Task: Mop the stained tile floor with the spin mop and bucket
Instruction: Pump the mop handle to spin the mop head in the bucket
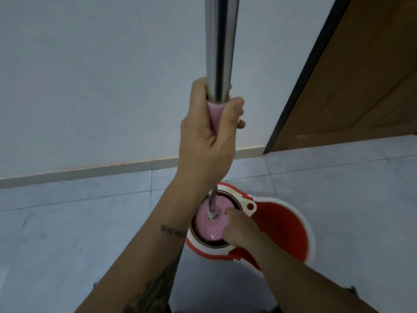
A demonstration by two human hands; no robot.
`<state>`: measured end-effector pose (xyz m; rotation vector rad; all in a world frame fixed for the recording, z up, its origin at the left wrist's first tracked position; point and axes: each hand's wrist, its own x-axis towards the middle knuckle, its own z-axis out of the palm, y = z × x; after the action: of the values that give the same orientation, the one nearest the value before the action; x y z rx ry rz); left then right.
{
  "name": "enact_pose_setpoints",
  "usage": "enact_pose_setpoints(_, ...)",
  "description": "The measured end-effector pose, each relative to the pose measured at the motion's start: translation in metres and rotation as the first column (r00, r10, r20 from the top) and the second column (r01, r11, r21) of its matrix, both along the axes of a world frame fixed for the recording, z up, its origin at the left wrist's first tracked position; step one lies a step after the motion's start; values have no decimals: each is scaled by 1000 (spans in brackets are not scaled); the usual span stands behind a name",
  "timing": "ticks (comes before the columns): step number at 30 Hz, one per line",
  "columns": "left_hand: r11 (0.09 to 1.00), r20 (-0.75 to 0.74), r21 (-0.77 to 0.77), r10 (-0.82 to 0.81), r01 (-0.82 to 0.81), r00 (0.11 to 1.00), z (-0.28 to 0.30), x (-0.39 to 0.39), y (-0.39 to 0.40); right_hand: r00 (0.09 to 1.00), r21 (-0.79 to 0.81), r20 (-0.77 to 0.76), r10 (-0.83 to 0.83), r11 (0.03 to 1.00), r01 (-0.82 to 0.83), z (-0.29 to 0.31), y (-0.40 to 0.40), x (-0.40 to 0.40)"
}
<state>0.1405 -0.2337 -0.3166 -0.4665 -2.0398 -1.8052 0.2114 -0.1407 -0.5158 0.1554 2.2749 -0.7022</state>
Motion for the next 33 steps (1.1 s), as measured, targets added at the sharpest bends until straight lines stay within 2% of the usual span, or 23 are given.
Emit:
enact_pose_setpoints(3,1000,-149,15,11,-9,989,-19,-3,4,990,41,-114,87,996,-82,-51,-7,1)
enact_pose_setpoints(6,999,-221,49,15,-4,975,-35,-6,6,962,109,-225,153,985,-131,-88,-11,7)
enact_pose_setpoints(12,995,-147,68,-56,67,987,-64,2,11,940,254,-263,215,956,-148,-120,-17,18)
enact_pose_setpoints(22,990,-48,112,-82,87,995,-62,11,20,917,442,-220,332,872,-210,-133,-24,20)
enact_pose_setpoints(26,980,-40,183,-77,83,996,-61,9,14,907,468,-241,346,860,-204,-137,-21,19)
enact_pose_setpoints(30,972,-38,230,-41,49,998,-62,6,6,910,499,-192,366,835,-231,-141,-21,26)
enact_pose_setpoints(33,969,-59,242,-28,41,998,-65,8,1,915,454,-235,329,869,-196,-140,-20,21)
